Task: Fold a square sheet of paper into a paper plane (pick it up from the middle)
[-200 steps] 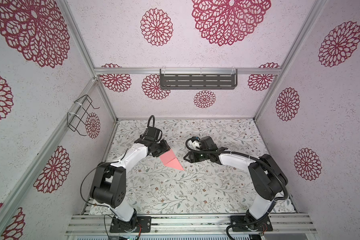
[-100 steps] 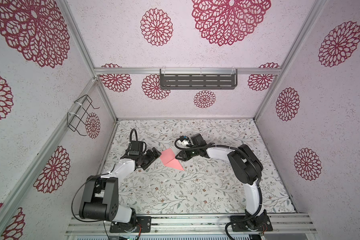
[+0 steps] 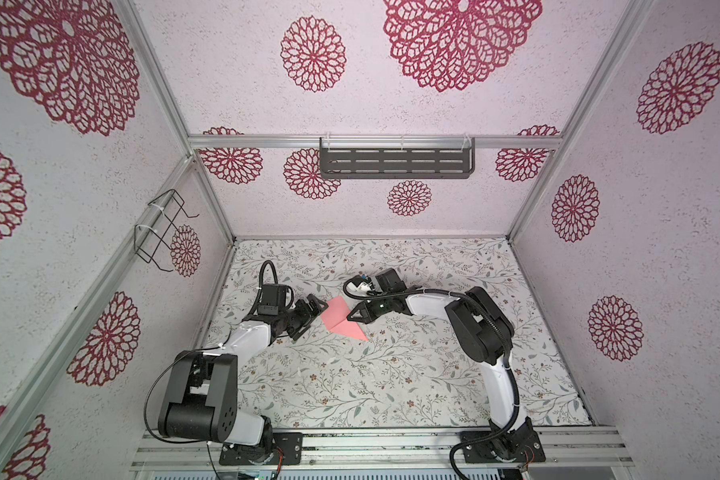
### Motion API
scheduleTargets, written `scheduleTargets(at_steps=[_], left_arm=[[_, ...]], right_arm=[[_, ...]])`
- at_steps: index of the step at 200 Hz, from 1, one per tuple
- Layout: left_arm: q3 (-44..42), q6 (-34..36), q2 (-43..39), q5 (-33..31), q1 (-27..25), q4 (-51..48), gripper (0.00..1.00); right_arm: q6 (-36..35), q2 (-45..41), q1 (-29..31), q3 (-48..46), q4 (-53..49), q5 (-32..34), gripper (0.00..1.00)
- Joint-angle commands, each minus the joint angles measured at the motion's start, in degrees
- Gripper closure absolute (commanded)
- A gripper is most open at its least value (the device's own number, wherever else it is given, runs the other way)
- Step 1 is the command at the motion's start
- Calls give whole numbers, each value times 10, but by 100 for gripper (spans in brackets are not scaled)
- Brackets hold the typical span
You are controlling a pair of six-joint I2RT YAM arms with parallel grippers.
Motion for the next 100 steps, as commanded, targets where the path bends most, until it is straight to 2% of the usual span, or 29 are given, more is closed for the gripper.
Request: scheduleTargets(at_steps=[1,44,68,100], left_arm=[[-13,-21,19,38,-9,46,3],[-17,-53,58,50,-33,76,16],[-20,-80,83,64,-42,115,24],[-17,-89,106,67,-47,138,29]], right_arm=[[19,-5,-1,-1,35,-21,96],[100,-7,-15,-37,131,-28,96],[126,-5,-20,-49,163,-36,96],[150,-13,-25,-64,197,-43,96]])
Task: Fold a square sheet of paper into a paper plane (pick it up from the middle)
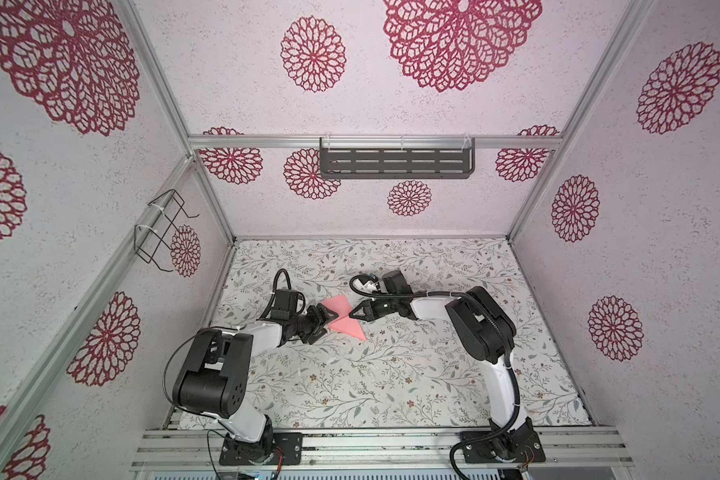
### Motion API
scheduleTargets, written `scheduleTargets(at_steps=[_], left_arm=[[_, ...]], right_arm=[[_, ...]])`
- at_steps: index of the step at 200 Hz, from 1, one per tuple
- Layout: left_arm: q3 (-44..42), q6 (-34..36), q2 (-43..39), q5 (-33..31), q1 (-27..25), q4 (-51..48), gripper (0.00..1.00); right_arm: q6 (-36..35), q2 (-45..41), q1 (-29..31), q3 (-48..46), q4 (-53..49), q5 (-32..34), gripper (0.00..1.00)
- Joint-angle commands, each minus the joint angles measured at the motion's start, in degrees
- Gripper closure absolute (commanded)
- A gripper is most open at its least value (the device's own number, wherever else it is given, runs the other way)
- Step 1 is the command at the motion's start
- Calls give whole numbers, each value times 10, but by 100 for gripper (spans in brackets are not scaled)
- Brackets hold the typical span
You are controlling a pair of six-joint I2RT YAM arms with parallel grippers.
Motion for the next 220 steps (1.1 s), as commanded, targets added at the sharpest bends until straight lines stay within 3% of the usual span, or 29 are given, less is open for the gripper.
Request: scheduleTargets(at_steps=[1,68,173,220], left_arm=[[0,-21,14,12,-5,45,29],[16,-16,48,13,-7,60,38],[49,4,103,43,-8,107,60],[54,33,110,54,-9,111,63]], right_arm=[[33,-13,-6,-5,59,-26,95],[41,-8,-12,-10,65,-29,95],[48,-3,-17,-11,71,-33,95],[51,-4,-21,-14,65,-14,87]])
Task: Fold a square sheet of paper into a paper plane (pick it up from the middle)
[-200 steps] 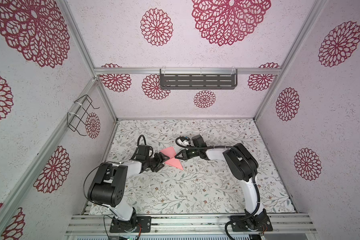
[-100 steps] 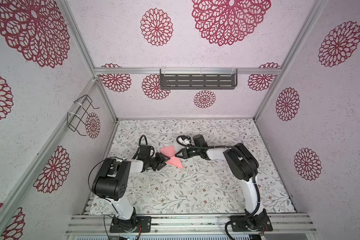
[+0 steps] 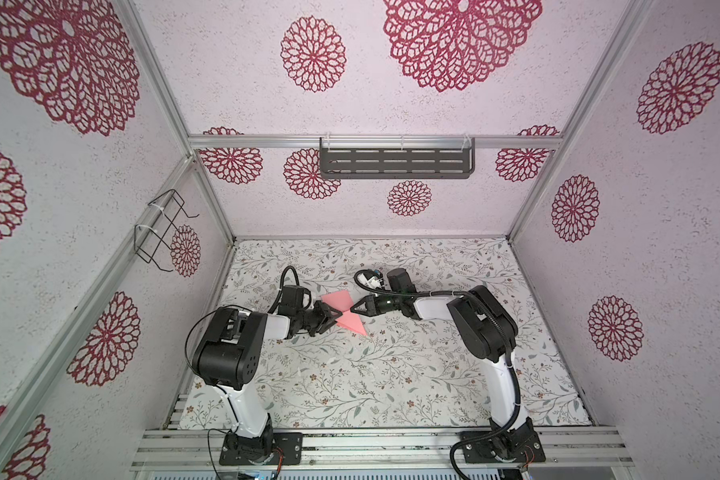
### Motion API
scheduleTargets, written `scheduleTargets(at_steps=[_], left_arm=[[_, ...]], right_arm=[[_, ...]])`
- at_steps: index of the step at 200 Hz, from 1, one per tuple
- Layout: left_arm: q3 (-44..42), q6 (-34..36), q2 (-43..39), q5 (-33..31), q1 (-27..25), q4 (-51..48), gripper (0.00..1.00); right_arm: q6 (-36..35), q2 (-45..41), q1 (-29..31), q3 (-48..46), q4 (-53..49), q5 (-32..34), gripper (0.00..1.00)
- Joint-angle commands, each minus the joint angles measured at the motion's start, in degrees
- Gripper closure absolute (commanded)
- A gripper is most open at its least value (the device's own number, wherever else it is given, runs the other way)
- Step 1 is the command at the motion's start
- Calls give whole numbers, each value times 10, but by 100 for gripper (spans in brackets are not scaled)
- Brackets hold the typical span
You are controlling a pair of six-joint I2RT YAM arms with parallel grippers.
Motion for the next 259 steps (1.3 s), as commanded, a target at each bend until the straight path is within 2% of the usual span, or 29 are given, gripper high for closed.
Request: scheduleTargets(at_steps=[1,48,91,140,167,194,223,259], left_arm=[[10,24,7,11,-4,21,63],[13,24,20,20,-6,35,64],[16,28,23,22,-11,36,67],[26,30,25,12,-12,15,80],[35,37,18,-4,-13,-18,87],[46,37,10,-22,-13,-56,90],[57,28,-1,-36,-15,-94,93],[69,19,-19,-60,-18,-139,95]], right_arm=[[-2,-4,-7,0,4,1,87],[-36,3,-6,17,-49,29,83],[-80,6,3,43,-115,76,75],[-100,-27,10,41,-145,146,69],[-106,-92,10,-18,-103,223,53],[-126,-167,13,-115,-5,303,45],[-210,-200,44,-171,43,352,44],[-290,-183,88,-186,77,366,48]])
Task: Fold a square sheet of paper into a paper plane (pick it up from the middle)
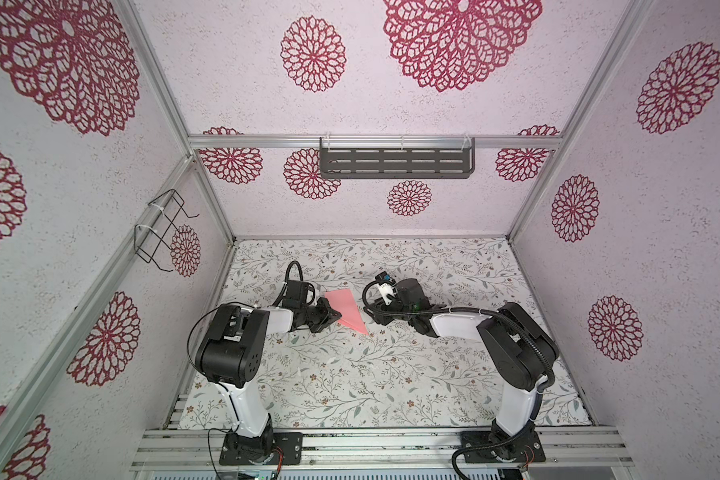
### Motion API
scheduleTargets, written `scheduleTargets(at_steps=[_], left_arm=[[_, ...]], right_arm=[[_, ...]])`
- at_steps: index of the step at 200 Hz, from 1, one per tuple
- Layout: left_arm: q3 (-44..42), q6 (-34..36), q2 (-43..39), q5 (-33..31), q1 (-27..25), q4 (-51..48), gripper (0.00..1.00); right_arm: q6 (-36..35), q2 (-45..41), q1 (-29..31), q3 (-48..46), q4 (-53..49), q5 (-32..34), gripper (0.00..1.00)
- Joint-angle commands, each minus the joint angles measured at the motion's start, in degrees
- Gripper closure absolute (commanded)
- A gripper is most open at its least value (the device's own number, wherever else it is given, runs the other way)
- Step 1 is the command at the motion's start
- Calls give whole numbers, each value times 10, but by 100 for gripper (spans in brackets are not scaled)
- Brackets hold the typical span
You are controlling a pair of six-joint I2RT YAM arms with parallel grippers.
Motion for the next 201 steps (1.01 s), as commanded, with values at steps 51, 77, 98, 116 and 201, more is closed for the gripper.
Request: scheduleTargets(at_steps=[51,77,98,116,201], left_arm=[[25,-22,-32,-30,-9,-70,95],[31,-29,-34,-32,-10,-82,95],[35,-31,-36,-34,-11,-89,95],[38,-31,-37,-34,-12,-94,95],[42,-33,-37,-36,-12,-109,95]], right_arm=[[-145,40,82,-10,112,62,51],[-152,62,96,3,101,76,56],[-150,74,102,2,107,101,59],[-151,79,105,-1,114,119,61],[-161,91,108,-7,129,114,72]])
